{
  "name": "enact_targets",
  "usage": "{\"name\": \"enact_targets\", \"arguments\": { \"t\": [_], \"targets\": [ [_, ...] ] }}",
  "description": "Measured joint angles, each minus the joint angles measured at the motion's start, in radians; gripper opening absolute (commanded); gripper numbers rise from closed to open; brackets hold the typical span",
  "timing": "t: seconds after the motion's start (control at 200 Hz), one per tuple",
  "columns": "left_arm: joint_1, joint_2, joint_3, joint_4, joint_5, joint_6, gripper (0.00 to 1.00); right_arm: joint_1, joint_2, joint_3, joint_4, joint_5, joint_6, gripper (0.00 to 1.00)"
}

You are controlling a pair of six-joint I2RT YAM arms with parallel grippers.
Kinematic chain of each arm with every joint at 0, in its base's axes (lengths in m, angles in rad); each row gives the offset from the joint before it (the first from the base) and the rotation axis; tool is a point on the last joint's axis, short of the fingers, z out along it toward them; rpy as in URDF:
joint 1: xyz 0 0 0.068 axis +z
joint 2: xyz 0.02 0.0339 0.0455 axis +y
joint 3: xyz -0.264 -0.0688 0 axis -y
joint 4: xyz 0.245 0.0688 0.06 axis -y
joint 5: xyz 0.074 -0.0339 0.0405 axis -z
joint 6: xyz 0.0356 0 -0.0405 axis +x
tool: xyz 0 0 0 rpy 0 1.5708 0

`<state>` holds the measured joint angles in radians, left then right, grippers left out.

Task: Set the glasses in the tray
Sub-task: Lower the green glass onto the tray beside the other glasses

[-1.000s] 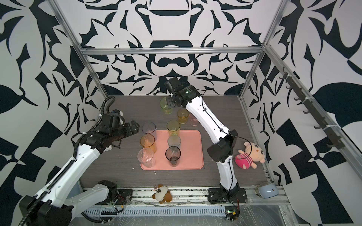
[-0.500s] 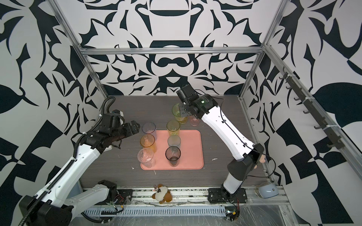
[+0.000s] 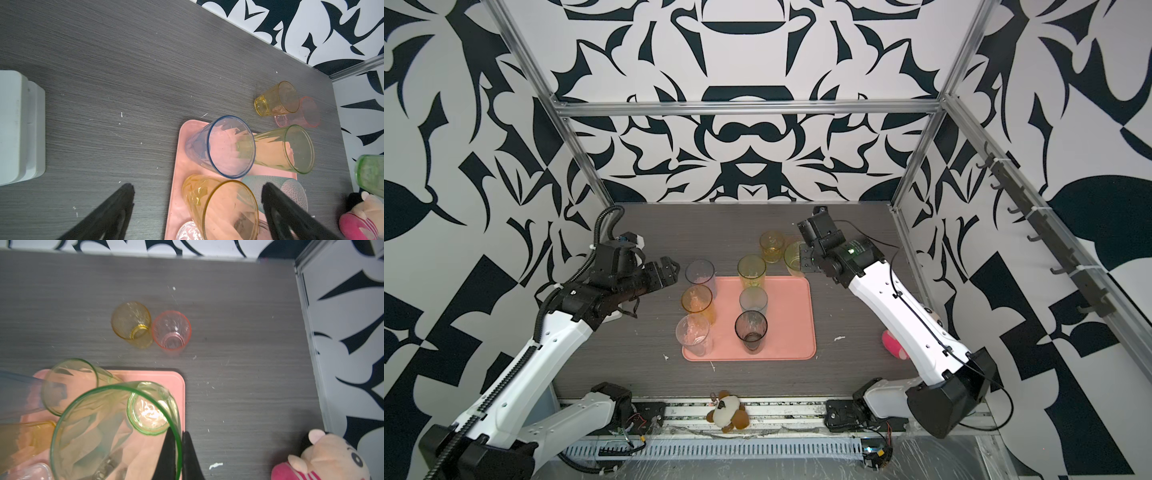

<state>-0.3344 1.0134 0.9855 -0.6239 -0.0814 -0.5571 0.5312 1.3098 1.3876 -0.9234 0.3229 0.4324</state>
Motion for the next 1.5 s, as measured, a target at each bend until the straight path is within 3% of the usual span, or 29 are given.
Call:
{"name": "enact_targets", "arguments": {
  "t": [0.46,0.975,1.5],
  "targets": [
    [0.0,0.0,0.0,0.003,0.012,0.005,1.0,-0.037,0.018,-0.28,0.21,-0.048,0.052,0.0],
    [0.0,0.002,-0.001,0.008,0.015,0.004,0.99,-0.072,0.155,-0.342,0.372,-0.097,0.074,0.0],
    [0.0,0.003,-0.003,0.014,0.016,0.004,1.0,-0.091,0.213,-0.353,0.418,-0.122,0.084,0.0]
  ]
}}
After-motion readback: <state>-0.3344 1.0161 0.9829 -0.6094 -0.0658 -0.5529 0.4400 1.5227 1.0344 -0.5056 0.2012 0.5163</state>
